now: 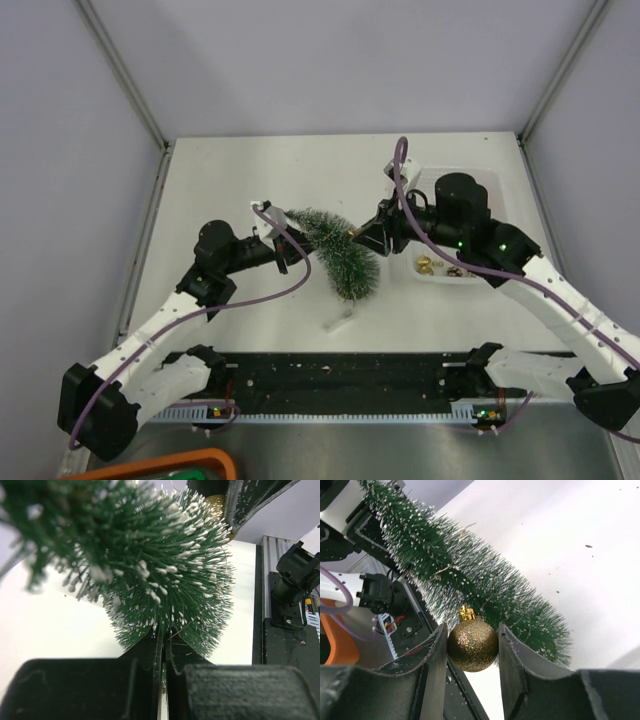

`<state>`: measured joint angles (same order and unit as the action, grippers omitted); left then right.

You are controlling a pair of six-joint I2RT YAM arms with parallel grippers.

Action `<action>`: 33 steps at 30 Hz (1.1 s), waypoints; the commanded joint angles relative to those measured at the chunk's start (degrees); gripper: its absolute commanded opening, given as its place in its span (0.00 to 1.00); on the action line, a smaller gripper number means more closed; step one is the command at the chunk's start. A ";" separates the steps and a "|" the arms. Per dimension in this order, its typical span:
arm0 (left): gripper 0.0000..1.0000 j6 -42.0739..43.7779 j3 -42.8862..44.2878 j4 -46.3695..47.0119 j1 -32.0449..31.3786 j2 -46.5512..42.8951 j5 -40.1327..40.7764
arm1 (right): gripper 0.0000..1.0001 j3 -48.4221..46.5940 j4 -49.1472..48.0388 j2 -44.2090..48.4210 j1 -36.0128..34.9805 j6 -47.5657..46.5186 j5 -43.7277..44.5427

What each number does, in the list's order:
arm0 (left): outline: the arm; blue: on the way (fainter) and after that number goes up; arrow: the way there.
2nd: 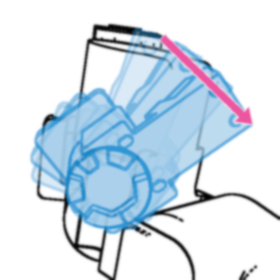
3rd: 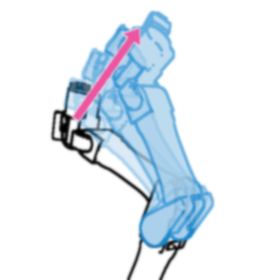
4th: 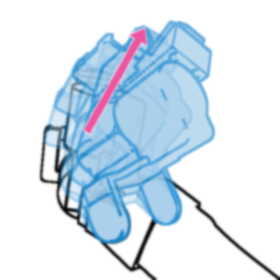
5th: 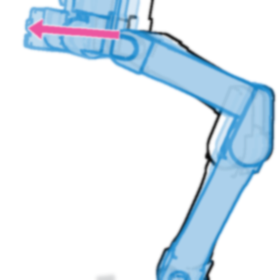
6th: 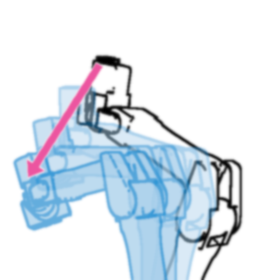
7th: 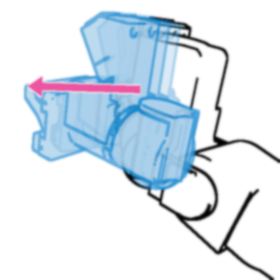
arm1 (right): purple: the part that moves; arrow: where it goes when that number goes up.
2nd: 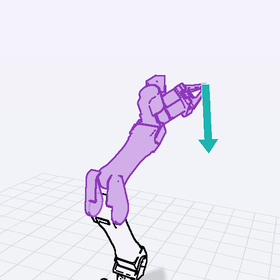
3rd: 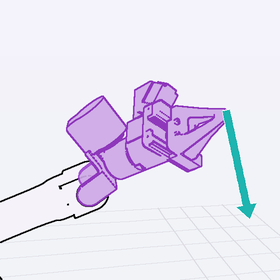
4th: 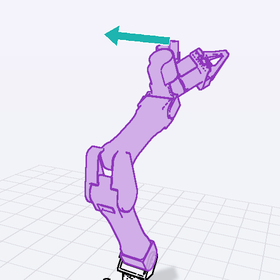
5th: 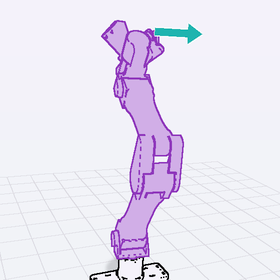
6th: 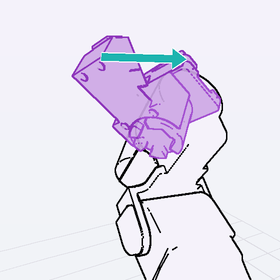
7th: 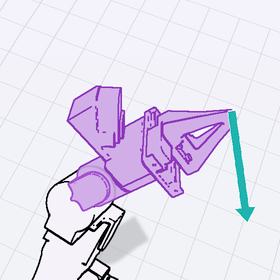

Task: Decorate the small christmas tree

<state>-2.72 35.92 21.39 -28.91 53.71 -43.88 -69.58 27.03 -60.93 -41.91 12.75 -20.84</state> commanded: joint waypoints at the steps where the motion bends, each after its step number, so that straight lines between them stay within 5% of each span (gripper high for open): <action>1: 0.00 0.61 0.03 -0.65 -0.27 -0.98 -1.38 | 0.21 -3.28 -1.54 -1.82 -0.80 -1.59 2.99; 33: 0.00 0.17 0.20 -0.73 -0.36 -0.89 -2.62 | 0.25 -3.54 5.84 -4.81 3.94 -11.17 2.02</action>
<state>-2.72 35.92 21.17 -28.91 53.71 -44.38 -69.89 31.57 -64.60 -38.44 4.84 -20.21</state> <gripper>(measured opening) 0.033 0.377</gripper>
